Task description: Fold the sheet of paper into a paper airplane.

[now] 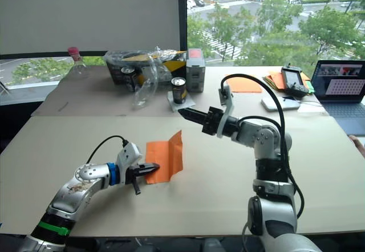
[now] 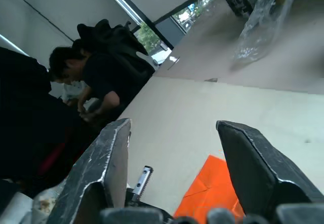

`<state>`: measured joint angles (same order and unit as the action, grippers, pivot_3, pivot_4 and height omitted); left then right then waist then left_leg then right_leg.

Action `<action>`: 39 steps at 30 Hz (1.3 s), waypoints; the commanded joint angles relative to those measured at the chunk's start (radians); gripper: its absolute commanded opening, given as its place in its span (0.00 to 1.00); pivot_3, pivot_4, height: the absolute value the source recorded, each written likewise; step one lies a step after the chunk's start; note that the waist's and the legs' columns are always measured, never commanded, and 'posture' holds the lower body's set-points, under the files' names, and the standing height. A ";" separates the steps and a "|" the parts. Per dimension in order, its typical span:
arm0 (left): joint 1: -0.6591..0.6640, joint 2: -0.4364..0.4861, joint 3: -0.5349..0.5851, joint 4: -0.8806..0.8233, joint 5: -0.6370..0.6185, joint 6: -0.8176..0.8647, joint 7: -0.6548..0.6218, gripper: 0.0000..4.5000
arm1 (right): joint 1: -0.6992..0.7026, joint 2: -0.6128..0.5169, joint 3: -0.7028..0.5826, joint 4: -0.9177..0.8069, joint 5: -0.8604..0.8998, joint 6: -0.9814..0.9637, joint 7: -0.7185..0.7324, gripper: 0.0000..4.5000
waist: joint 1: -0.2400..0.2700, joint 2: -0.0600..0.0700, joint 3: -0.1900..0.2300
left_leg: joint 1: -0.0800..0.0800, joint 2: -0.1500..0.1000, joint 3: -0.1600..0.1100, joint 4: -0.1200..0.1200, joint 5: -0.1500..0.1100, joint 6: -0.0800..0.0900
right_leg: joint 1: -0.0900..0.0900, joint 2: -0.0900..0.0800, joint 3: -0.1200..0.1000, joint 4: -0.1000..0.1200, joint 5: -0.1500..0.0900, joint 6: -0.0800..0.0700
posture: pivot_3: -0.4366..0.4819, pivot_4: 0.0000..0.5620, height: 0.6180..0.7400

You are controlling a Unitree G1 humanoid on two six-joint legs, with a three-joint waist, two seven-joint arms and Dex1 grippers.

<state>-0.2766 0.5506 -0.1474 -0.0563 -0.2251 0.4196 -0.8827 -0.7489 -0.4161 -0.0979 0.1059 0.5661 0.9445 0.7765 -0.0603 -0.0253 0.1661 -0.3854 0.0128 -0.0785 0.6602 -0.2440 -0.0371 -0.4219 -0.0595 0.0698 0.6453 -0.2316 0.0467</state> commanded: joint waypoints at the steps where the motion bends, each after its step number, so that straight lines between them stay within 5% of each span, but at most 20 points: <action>1: -0.003 0.013 -0.005 0.015 0.011 -0.001 -0.008 0.00 | 0.077 -0.113 0.284 -0.008 -0.273 -0.323 0.109 0.36 | -0.003 0.000 0.000 | 0.000 0.000 0.001 0.000 0.000 0.000 | 0.000 0.000 0.000 0.000 0.000 0.000 | 0.48 0.27 0.93; 4: -0.007 0.018 -0.005 0.021 0.012 -0.007 -0.014 0.00 | 0.099 -0.115 0.365 0.067 -0.374 -0.480 0.116 0.09 | -0.013 0.000 0.000 | 0.001 0.000 0.001 0.000 0.000 0.000 | -0.001 0.000 0.001 0.001 0.000 0.000 | 0.48 0.27 0.93; 6: -0.013 0.020 -0.006 0.029 0.013 -0.010 -0.016 0.00 | 0.092 -0.118 0.415 0.125 -0.461 -0.584 0.100 0.01 | -0.013 0.000 0.000 | 0.001 0.000 0.001 0.000 0.000 0.000 | -0.001 0.001 0.001 0.002 0.000 0.000 | 0.48 0.27 0.93; 13: -0.018 0.021 -0.009 0.030 0.013 -0.012 -0.019 0.00 | 0.089 -0.139 0.458 0.132 -0.525 -0.655 0.195 0.01 | -0.004 0.000 0.000 | 0.000 0.000 0.000 0.000 0.000 0.000 | 0.000 0.000 0.001 0.001 0.000 0.000 | 0.48 0.27 0.93; 19: -0.022 0.014 -0.015 0.037 0.015 -0.016 -0.017 0.00 | 0.166 -0.221 0.478 -0.082 -0.471 -0.452 0.342 0.01 | 0.010 0.000 0.000 | 0.001 0.000 0.000 0.000 0.000 0.000 | 0.000 0.000 0.000 0.000 0.000 0.000 | 0.48 0.27 0.93; 39: -0.036 0.013 -0.017 0.047 0.020 -0.020 -0.029 0.00 | 0.148 -0.129 0.565 -0.065 -0.637 -0.599 0.299 0.01 | -0.007 -0.001 -0.001 | 0.006 0.002 0.000 0.000 0.000 0.000 | 0.004 0.002 0.001 0.002 0.000 0.000 | 0.48 0.27 0.93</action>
<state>-0.3150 0.5569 -0.1597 -0.0032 -0.2123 0.4038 -0.9084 -0.6028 -0.5649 0.4357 0.0340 -0.0653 0.3748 1.0760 -0.0670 -0.0259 0.1650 -0.3790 0.0144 -0.0782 0.6603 -0.2439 -0.0372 -0.4182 -0.0577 0.0704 0.6472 -0.2315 0.0463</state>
